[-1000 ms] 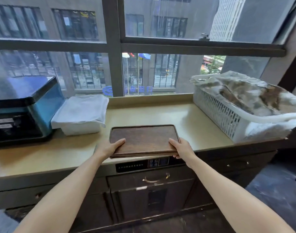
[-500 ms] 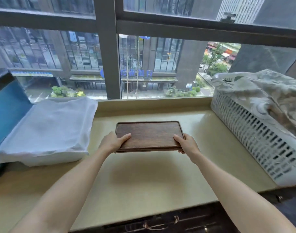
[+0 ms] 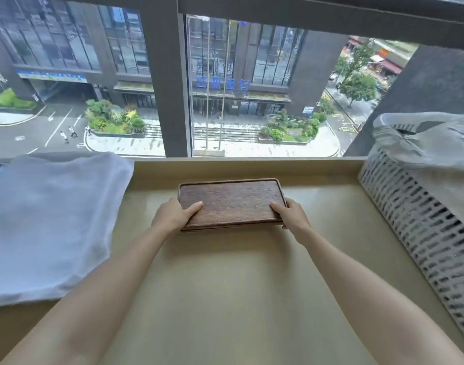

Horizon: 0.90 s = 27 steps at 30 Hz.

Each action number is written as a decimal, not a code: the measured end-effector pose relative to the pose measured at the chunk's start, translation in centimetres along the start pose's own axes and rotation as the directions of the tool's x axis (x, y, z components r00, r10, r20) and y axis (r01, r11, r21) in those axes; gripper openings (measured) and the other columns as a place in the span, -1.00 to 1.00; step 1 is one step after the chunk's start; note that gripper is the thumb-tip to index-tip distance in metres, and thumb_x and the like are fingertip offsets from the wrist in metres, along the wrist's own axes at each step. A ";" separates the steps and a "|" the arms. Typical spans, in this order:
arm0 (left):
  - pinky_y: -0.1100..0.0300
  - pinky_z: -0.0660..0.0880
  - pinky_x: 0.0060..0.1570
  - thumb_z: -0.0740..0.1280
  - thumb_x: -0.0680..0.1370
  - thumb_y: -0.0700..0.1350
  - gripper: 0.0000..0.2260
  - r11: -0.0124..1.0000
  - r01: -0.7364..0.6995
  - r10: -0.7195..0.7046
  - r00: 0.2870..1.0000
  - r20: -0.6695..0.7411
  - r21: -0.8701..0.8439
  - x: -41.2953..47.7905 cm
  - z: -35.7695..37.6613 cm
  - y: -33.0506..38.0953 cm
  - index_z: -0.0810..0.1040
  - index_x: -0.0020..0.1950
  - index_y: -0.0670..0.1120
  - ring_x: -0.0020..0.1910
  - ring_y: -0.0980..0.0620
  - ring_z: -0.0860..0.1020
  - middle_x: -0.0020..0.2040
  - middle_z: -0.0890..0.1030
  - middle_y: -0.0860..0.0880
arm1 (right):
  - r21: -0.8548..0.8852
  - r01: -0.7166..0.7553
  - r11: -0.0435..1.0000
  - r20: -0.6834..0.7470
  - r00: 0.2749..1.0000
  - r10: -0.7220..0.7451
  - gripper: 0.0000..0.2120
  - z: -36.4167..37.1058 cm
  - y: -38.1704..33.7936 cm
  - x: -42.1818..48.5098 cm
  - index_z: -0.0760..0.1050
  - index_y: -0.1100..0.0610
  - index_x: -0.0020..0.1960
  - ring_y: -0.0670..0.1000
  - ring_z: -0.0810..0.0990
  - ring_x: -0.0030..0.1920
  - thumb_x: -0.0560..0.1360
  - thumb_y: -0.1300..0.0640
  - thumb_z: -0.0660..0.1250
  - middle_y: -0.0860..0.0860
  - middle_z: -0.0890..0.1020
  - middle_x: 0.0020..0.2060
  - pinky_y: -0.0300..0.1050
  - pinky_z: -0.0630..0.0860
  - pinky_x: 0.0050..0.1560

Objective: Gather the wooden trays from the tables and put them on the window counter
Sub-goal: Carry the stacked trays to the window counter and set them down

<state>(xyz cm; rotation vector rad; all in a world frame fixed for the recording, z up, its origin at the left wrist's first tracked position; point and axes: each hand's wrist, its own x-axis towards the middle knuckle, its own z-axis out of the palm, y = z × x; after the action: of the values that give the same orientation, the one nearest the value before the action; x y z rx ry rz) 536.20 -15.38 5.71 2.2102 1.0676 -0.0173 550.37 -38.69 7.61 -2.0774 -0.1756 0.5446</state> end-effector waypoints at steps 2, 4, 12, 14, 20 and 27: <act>0.05 0.48 0.08 0.24 0.44 0.29 -0.41 1.000 -0.019 0.019 1.000 -0.004 0.001 1.3 0.2 0.4 0.52 0.18 -0.19 0.12 -0.19 0.54 0.14 0.61 -0.19 | 0.000 0.008 1.000 0.004 1.000 -0.008 -0.75 0.0 -0.1 1.5 0.49 0.14 0.13 -0.05 0.49 -0.23 0.49 0.06 0.26 0.01 0.56 -0.14 -0.21 0.37 -0.33; 0.06 0.48 0.01 0.23 0.44 0.30 -0.43 1.000 -0.021 0.021 1.000 -0.002 0.016 2.4 0.4 0.9 0.55 0.12 -0.19 0.07 -0.19 0.55 0.09 0.63 -0.18 | -0.023 0.009 1.000 0.006 1.000 -0.009 -0.69 -0.1 -0.2 2.8 0.49 0.18 0.16 0.03 0.50 -0.14 0.50 0.05 0.26 0.06 0.57 -0.07 -0.20 0.37 -0.29; 0.09 0.37 -0.12 0.22 0.44 0.31 -0.40 0.998 0.042 -0.043 0.999 0.011 0.055 4.7 1.3 2.1 0.44 0.10 -0.23 0.10 -0.20 0.51 0.10 0.58 -0.20 | -0.205 0.000 0.979 0.020 1.000 0.004 -0.63 -0.5 -0.4 5.9 0.44 0.25 0.18 0.14 0.51 0.11 0.52 0.00 0.22 0.18 0.56 0.15 -0.10 0.38 0.00; 0.09 0.35 -0.11 0.22 0.45 0.30 -0.39 0.996 0.044 -0.044 0.999 0.006 0.077 5.0 1.4 2.2 0.42 0.13 -0.25 0.13 -0.21 0.50 0.13 0.57 -0.22 | -0.254 0.001 0.967 0.039 0.999 0.009 -0.63 -0.5 -0.3 6.4 0.43 0.26 0.15 0.11 0.48 0.05 0.53 -0.02 0.21 0.18 0.55 0.13 -0.13 0.32 -0.06; 0.04 0.42 -0.03 0.18 0.46 0.32 -0.34 0.987 0.045 -0.046 0.999 0.004 0.155 5.6 1.3 2.5 0.39 0.19 -0.26 0.16 -0.23 0.50 0.17 0.56 -0.23 | -0.410 0.058 0.910 0.077 0.997 -0.028 -0.70 -0.6 -0.5 7.8 0.35 0.21 -0.01 0.18 0.48 0.10 0.54 -0.06 0.17 0.18 0.53 0.01 -0.10 0.27 -0.10; 0.07 0.36 -0.15 0.10 0.44 0.38 -0.33 0.937 0.024 -0.015 0.999 -0.029 0.349 5.8 1.0 2.9 0.42 0.14 -0.21 0.12 -0.19 0.53 0.11 0.60 -0.18 | -0.540 0.082 0.838 0.112 0.993 -0.025 -0.58 -0.9 -1.1 9.1 0.37 0.28 0.15 0.19 0.46 0.14 0.53 -0.07 0.15 0.21 0.52 0.14 -0.08 0.29 -0.07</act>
<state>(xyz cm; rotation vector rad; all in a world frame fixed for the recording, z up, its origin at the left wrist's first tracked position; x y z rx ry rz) 542.34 -13.21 4.94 2.5209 1.1745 -0.2020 558.97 -35.81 6.10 -2.5891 -0.4971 0.6158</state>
